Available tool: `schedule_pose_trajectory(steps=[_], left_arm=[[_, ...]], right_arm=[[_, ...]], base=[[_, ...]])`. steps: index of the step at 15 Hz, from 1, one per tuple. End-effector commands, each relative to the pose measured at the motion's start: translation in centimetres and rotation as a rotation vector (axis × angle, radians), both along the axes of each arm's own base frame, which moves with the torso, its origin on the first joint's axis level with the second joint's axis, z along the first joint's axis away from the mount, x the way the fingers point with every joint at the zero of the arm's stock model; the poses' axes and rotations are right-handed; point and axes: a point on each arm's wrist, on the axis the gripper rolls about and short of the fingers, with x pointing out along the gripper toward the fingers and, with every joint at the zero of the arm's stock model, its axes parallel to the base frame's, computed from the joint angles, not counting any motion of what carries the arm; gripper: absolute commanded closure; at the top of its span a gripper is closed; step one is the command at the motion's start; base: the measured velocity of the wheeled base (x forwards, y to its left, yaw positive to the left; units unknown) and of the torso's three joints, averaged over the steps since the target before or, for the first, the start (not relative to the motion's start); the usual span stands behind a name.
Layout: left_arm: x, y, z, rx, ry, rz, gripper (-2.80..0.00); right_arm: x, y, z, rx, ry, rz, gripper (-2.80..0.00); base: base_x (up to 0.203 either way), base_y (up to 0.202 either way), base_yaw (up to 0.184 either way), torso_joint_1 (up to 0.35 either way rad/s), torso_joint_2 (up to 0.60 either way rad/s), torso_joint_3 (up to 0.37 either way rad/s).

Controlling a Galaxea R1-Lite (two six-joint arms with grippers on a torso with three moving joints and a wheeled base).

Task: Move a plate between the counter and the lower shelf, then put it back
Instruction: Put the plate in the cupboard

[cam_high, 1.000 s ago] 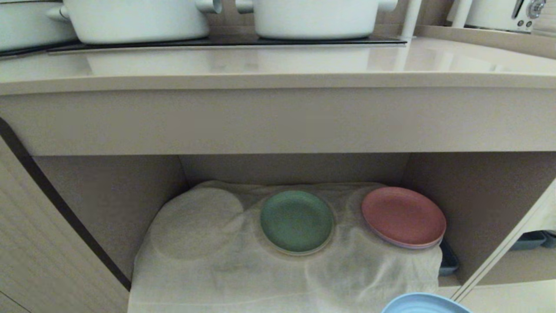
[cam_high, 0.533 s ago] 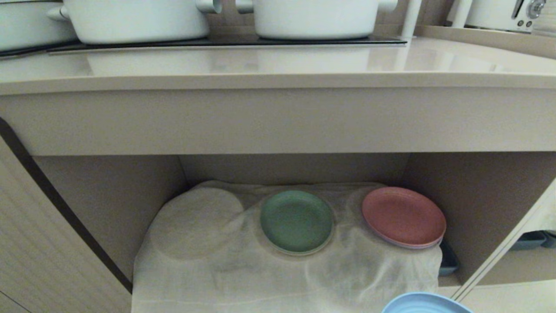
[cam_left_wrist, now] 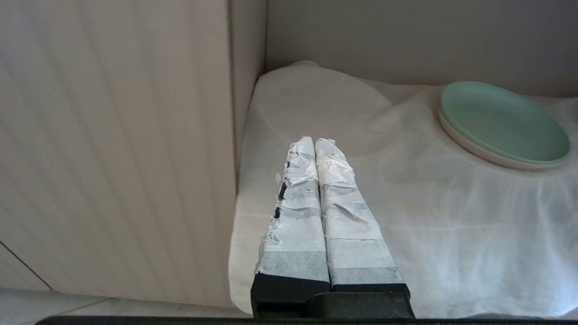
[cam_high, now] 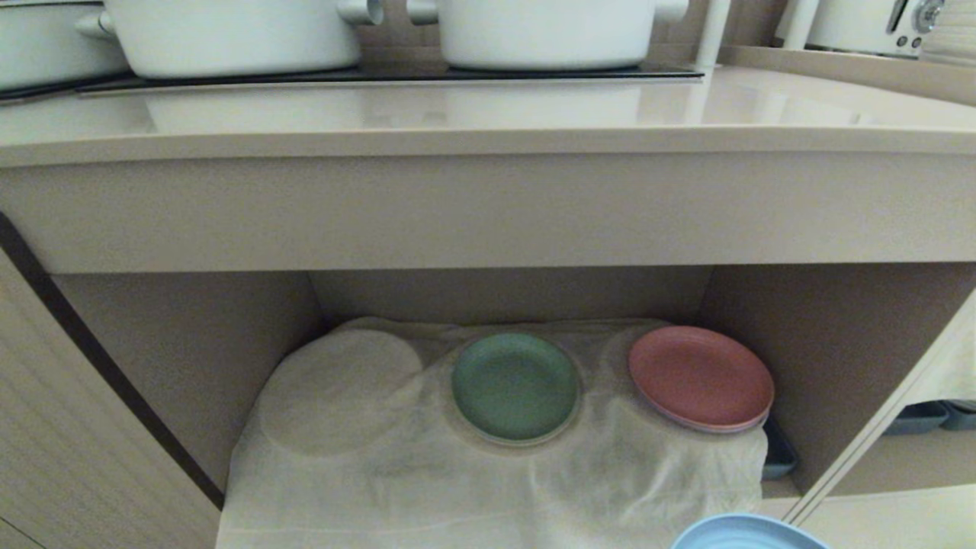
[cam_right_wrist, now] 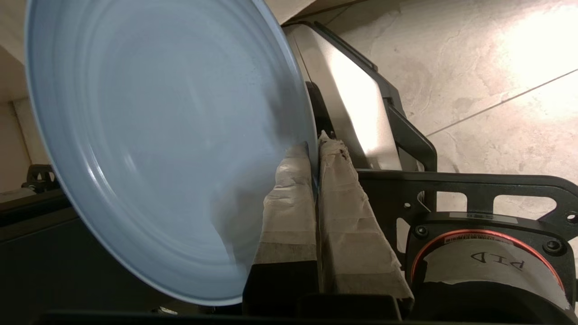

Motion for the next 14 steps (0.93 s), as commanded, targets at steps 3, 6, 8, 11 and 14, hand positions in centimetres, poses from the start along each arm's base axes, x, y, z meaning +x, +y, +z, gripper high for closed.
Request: schedule_pose_trajectory(steps=[3, 6, 8, 11, 14], left_arm=[[0.00, 0.00, -0.01, -0.002, 0.000, 0.001, 0.00], [-0.01, 0.00, 0.01, -0.002, -0.001, 0.001, 0.00], [0.00, 0.00, -0.02, -0.002, 0.000, 0.001, 0.00], [0.00, 0.00, -0.02, -0.002, 0.000, 0.001, 0.00], [0.00, 0.00, -0.02, -0.002, 0.000, 0.001, 0.00]], right_arm=[[-0.01, 0.00, -0.03, 0.002, 0.006, -0.001, 0.00], [0.00, 0.01, -0.02, 0.002, 0.005, -0.001, 0.00], [0.02, 0.02, -0.03, 0.003, 0.006, 0.001, 0.00], [0.00, 0.01, -0.02, 0.002, 0.005, 0.000, 0.00], [-0.01, 0.01, -0.03, 0.002, 0.006, 0.000, 0.00]], base=[[0.001, 0.096, 0.002, 0.002, 0.00, -0.001], [0.000, 0.196, 0.000, 0.003, 0.00, 0.002], [0.000, 0.195, -0.002, 0.005, 0.00, 0.002], [0.000, 0.197, -0.004, 0.001, 0.00, -0.001], [0.000, 0.193, 0.001, 0.005, 0.00, 0.003]])
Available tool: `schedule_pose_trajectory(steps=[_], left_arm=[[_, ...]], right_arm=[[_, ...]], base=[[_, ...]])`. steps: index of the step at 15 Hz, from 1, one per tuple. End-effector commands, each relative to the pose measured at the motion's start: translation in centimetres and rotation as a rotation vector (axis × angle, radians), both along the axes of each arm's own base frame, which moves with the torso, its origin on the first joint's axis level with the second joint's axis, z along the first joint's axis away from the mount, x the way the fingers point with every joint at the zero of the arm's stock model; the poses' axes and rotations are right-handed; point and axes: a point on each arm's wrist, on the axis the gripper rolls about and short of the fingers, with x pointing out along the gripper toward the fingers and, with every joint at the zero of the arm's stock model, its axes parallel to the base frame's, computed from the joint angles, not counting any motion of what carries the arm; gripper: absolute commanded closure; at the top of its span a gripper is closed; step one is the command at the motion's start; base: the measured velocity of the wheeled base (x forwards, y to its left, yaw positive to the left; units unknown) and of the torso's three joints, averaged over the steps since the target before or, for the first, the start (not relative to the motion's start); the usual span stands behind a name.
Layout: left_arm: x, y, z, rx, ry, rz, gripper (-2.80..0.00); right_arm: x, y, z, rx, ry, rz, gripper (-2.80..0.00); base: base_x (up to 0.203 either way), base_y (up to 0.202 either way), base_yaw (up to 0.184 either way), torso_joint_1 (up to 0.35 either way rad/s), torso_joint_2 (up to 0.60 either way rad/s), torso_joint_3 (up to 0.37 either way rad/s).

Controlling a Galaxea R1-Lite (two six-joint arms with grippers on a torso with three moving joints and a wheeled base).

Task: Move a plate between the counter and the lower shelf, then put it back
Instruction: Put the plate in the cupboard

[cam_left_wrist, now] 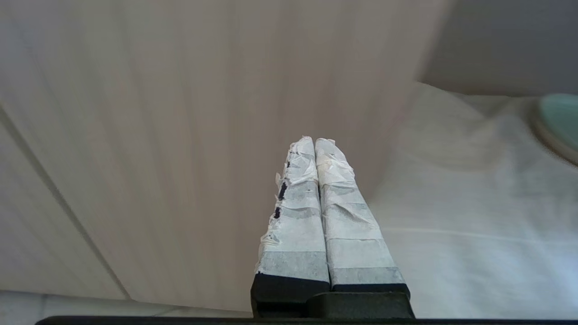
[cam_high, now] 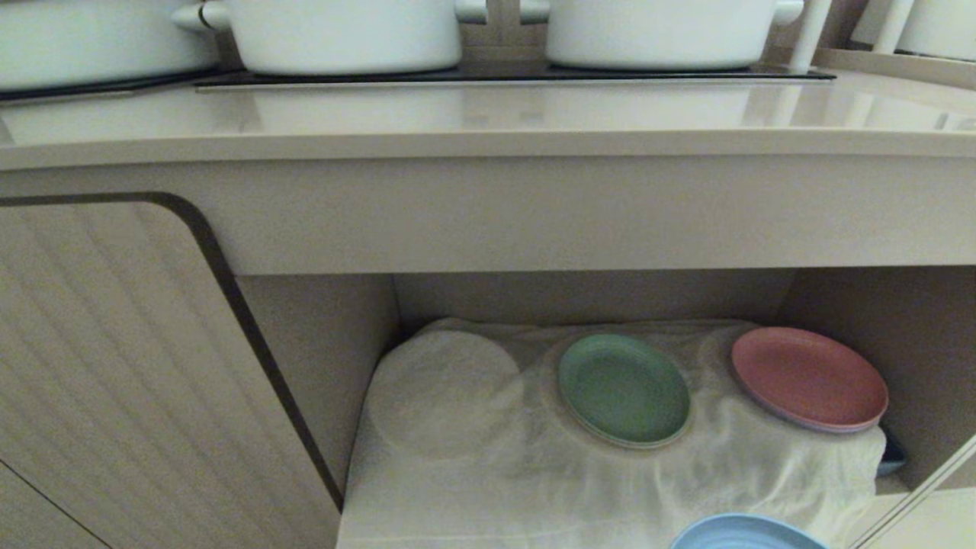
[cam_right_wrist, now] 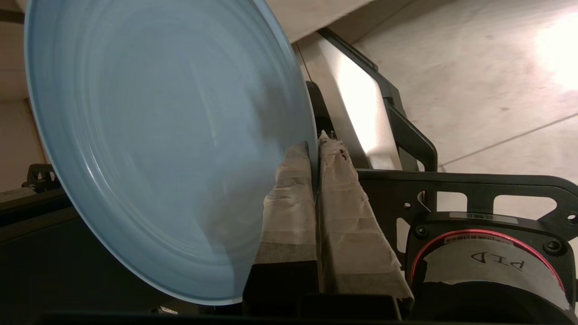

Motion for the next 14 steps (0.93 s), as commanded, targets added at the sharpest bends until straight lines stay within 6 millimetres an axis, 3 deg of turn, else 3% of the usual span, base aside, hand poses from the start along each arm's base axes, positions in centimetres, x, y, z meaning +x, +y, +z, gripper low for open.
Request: schedule_pose_trajectory(steps=[1, 14], left_arm=[[0.00, 0.00, -0.01, -0.001, 0.000, 0.001, 0.00], [-0.01, 0.00, 0.03, 0.000, -0.001, 0.001, 0.00]], right_arm=[[0.00, 0.00, -0.01, 0.002, 0.003, -0.001, 0.00], [-0.04, 0.01, -0.01, 0.007, 0.004, 0.003, 0.00]], base=[[0.000, 0.197, -0.002, 0.000, 0.01, 0.002], [0.000, 0.193, -0.001, 0.001, 0.00, 0.002]])
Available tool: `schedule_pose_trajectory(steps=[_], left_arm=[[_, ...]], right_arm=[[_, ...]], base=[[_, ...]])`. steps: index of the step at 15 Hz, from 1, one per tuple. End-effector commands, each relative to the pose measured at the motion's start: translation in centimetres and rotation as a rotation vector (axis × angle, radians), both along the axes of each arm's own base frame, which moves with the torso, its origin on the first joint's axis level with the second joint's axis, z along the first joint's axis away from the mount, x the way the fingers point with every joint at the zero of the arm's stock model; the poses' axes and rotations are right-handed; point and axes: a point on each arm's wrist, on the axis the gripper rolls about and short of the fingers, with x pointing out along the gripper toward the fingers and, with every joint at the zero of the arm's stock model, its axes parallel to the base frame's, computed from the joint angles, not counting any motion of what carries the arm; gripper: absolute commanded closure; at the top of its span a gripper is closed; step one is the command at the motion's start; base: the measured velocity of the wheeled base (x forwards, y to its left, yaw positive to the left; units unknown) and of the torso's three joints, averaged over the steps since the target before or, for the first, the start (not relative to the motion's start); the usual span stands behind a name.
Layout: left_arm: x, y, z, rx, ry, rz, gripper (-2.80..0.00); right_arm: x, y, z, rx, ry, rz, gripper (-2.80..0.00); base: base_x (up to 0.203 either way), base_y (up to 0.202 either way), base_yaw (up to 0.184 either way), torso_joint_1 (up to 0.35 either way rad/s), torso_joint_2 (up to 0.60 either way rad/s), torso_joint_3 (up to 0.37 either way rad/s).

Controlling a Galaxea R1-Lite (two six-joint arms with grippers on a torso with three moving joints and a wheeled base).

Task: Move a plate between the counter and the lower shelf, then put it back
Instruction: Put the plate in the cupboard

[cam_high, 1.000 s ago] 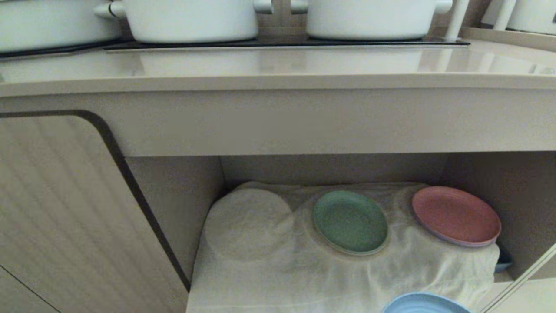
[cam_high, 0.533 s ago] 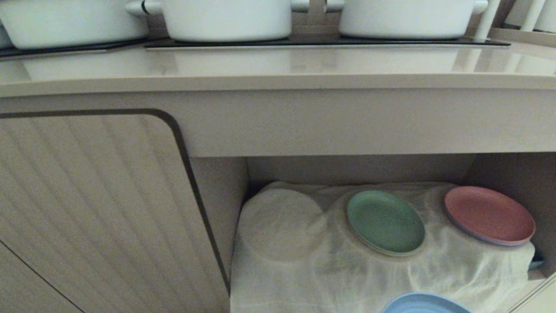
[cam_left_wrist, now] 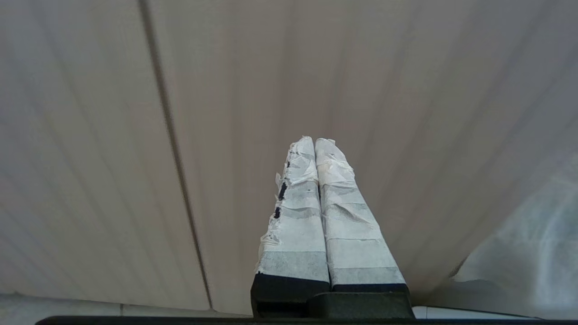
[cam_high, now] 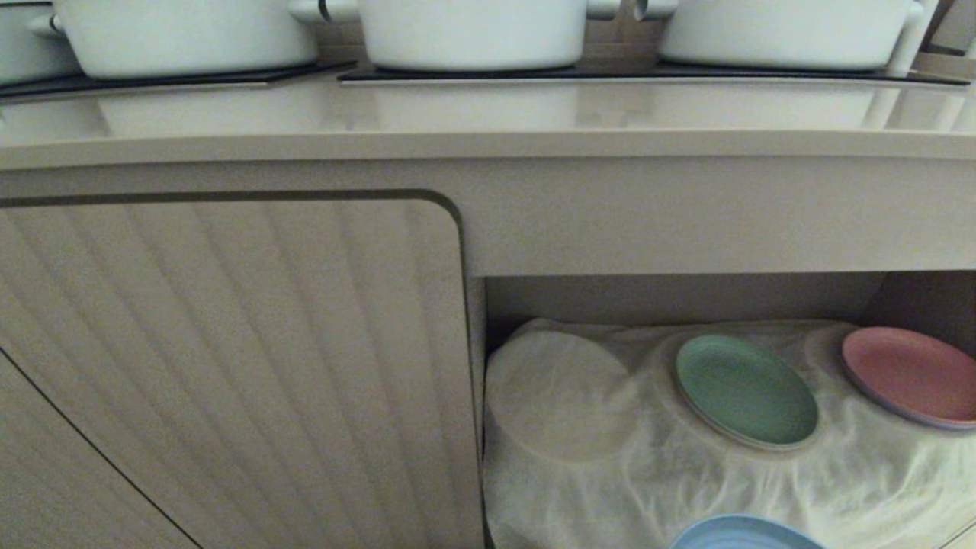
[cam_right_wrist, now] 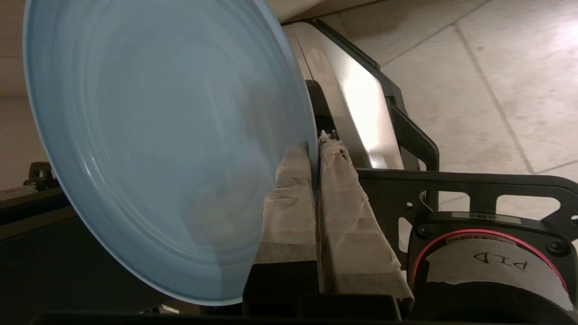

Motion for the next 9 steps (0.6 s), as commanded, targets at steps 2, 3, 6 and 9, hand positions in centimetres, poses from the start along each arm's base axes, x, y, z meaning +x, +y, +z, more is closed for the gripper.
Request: schedule_pose_trajectory(steps=[2, 3, 6, 9], left_arm=[[-0.01, 0.00, 0.02, -0.001, -0.001, 0.001, 0.00], [-0.01, 0.00, 0.03, -0.001, -0.002, 0.001, 0.00], [0.00, 0.00, -0.01, -0.001, 0.000, 0.001, 0.00], [0.00, 0.00, -0.01, -0.001, 0.000, 0.001, 0.00]], right_arm=[[-0.03, 0.00, -0.01, 0.001, 0.003, -0.001, 0.00], [-0.03, 0.00, -0.01, 0.002, 0.003, 0.000, 0.00], [-0.04, 0.00, -0.05, 0.001, 0.004, 0.001, 0.00], [-0.09, -0.02, -0.09, -0.001, 0.010, 0.001, 0.00]], base=[[0.000, 0.046, -0.003, 0.001, 0.00, 0.003], [0.000, 0.000, 0.000, 0.000, 0.00, 0.000], [0.000, 0.000, 0.000, 0.000, 0.00, 0.000], [0.000, 0.000, 0.000, 0.000, 0.00, 0.000]])
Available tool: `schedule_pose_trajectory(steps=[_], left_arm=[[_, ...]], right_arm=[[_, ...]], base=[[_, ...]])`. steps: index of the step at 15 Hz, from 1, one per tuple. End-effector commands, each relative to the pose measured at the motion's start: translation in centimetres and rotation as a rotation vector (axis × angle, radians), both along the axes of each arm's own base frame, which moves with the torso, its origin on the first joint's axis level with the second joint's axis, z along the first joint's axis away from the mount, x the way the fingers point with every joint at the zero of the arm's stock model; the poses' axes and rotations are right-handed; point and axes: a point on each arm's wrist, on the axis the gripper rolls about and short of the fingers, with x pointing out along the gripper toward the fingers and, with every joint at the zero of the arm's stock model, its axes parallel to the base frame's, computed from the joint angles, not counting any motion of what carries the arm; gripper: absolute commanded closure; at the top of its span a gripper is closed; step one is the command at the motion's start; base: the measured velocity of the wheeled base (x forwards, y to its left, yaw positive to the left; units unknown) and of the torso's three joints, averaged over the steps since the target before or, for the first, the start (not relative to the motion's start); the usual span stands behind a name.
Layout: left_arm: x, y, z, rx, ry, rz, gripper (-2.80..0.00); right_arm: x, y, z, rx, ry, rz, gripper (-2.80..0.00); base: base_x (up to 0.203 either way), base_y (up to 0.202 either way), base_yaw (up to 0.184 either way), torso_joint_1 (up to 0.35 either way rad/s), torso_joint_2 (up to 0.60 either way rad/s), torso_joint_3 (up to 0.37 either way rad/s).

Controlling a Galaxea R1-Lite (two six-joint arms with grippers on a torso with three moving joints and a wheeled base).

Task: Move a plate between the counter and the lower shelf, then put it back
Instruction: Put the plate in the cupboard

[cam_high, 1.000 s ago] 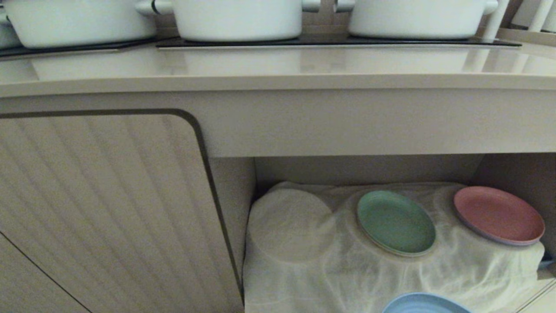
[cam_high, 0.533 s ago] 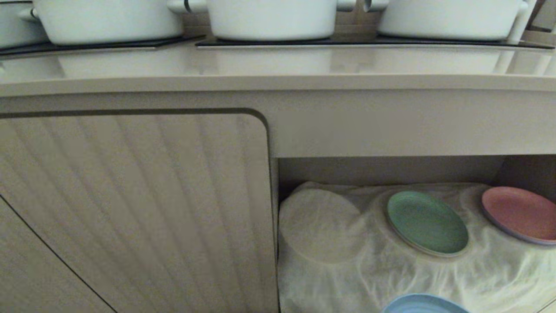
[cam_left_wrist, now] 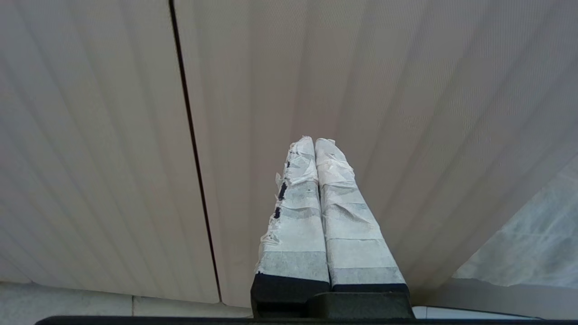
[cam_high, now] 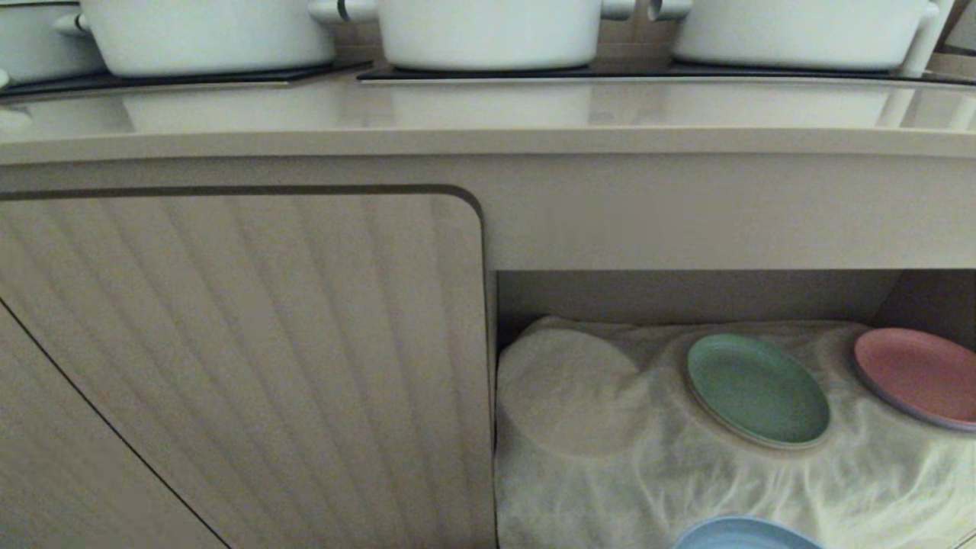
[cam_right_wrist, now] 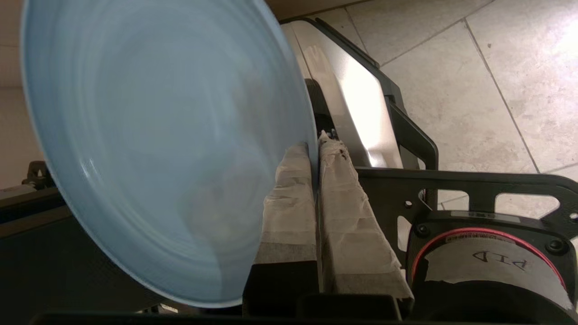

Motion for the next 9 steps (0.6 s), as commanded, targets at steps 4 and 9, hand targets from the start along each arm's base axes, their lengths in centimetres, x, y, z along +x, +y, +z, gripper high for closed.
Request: schedule_pose_trajectory(steps=[4, 9], left_arm=[[0.0, 0.0, 0.0, -0.001, 0.000, 0.001, 0.00], [0.0, 0.0, 0.0, -0.001, 0.000, 0.001, 0.00]], right_arm=[[0.1, 0.1, -0.1, 0.013, 0.018, 0.012, 0.00], [1.6, 0.4, -0.3, 0.006, 0.060, 0.013, 0.00]], base=[[0.000, 0.000, 0.000, 0.000, 0.00, 0.000], [0.000, 0.000, 0.000, 0.000, 0.00, 0.000]])
